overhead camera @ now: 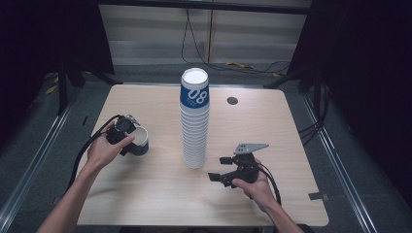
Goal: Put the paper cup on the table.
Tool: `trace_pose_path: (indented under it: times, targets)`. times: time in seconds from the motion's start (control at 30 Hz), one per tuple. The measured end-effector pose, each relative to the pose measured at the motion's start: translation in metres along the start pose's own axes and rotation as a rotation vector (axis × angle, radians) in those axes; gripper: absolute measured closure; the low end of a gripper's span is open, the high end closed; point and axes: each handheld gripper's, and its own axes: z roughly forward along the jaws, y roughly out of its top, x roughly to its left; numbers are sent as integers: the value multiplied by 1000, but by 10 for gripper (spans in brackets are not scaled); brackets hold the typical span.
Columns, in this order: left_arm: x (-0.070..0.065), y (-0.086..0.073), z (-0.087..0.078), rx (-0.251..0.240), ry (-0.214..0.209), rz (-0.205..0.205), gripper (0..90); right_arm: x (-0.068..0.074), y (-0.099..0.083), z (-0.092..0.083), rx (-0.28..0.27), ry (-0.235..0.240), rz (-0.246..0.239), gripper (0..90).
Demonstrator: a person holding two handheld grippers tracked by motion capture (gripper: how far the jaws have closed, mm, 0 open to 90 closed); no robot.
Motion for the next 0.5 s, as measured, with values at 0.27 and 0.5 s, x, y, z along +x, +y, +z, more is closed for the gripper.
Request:
trace_pose_path:
  times: [0.27, 0.5]
  targets:
    - [-3, -3, -1, -42, 17, -14, 165, 0, 1, -1, 1, -13, -9, 150]
    - [-4, -14, -2, -80, 4, -42, 166, 0, 1, -1, -2, -8, -8, 148]
